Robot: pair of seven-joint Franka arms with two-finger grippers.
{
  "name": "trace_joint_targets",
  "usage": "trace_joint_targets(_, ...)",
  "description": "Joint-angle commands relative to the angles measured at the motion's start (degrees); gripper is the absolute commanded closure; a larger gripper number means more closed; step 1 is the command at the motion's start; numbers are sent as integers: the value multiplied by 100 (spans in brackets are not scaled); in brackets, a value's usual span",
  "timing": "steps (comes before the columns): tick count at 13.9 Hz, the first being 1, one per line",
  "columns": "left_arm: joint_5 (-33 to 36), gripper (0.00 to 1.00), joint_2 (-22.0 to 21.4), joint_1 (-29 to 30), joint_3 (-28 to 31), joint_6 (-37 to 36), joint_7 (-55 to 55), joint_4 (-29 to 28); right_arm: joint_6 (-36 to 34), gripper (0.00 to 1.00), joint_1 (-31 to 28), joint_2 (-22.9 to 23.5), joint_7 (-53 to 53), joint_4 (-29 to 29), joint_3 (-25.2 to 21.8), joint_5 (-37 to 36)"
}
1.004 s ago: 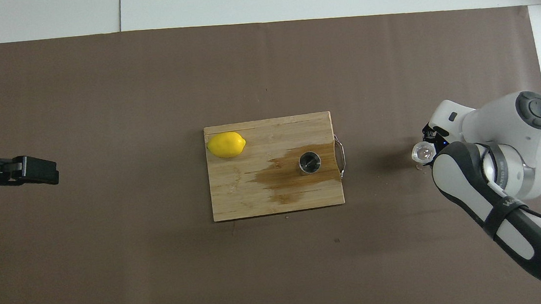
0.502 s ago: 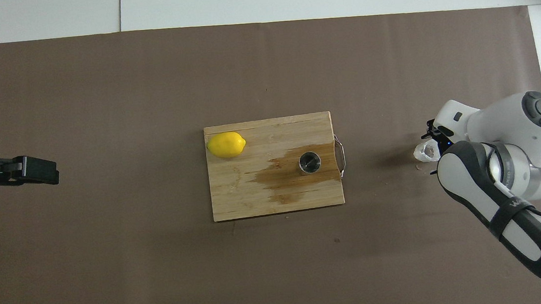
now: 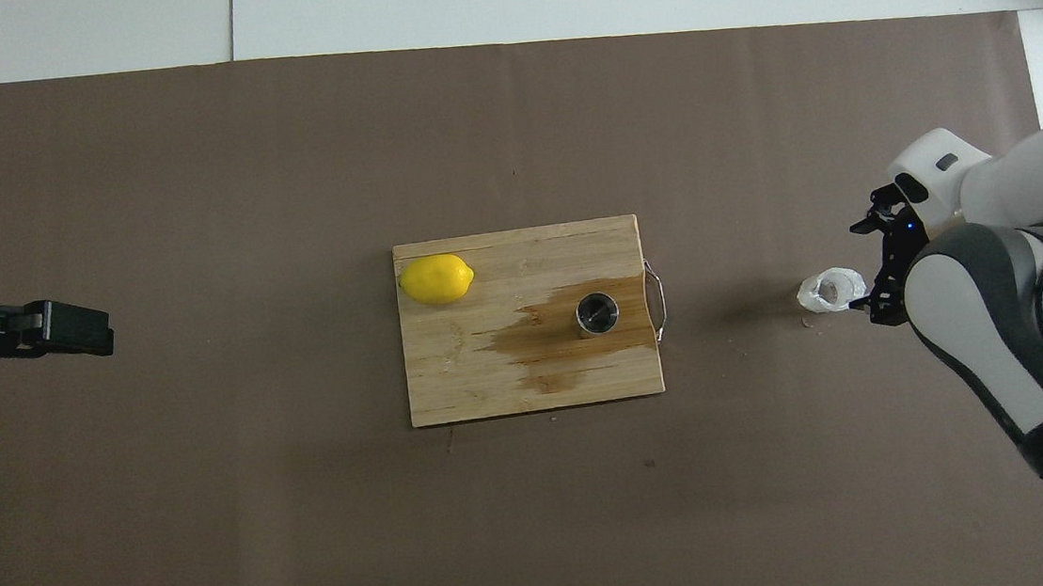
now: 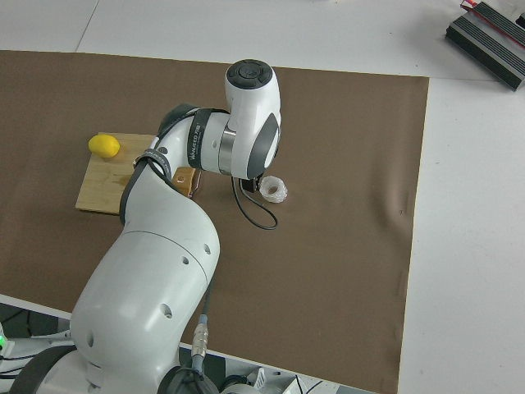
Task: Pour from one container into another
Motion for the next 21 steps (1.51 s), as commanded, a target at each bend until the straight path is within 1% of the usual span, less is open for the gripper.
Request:
trace_joint_targets(1,-3,0,-146,9,12,-12,-27,-132,-179,0,-14,230,1254,723,34,-5)
trace_joint_targets(4,-3,0,-146,9,12,-21,-27,-132,-180,0,4,-33,2730,787,60,-49)
trace_joint_targets(7,-3,0,-146,9,12,-12,-27,-132,-267,0,4,-349,4662,804,69,-224)
trace_joint_targets(9,-3,0,-146,9,3,-12,-27,-132,-556,0,13,-455,6192,996,69,-269)
trace_joint_targets(12,-3,0,-146,9,3,-12,-27,-132,-1381,0,-5,-473,7933,1567,69,-295)
trace_joint_targets(13,-3,0,-146,9,3,-12,-18,-132,-1592,0,-5,-473,8278,1699,51,-321)
trace_joint_targets(14,5,0,-146,9,3,-12,-27,-132,-1803,0,-5,-473,8412,1892,60,-504)
trace_joint_targets(15,-3,0,-146,9,12,-12,-27,-132,-2075,0,-13,-438,8431,2172,60,-689)
trace_joint_targets(16,-3,0,-146,9,3,-12,-18,-132,-2391,0,-5,-403,8431,2436,60,-717)
trace_joint_targets(17,-3,0,-146,9,12,-12,-18,-132,-2534,0,-5,-394,8431,2561,60,-717)
trace_joint_targets(20,-3,0,-146,9,12,-12,-27,-132,-2763,0,48,-604,8501,2431,103,-717)
trace_joint_targets(21,-3,0,-146,9,12,-12,-27,-132,-2746,0,109,-622,8501,2369,104,-717)
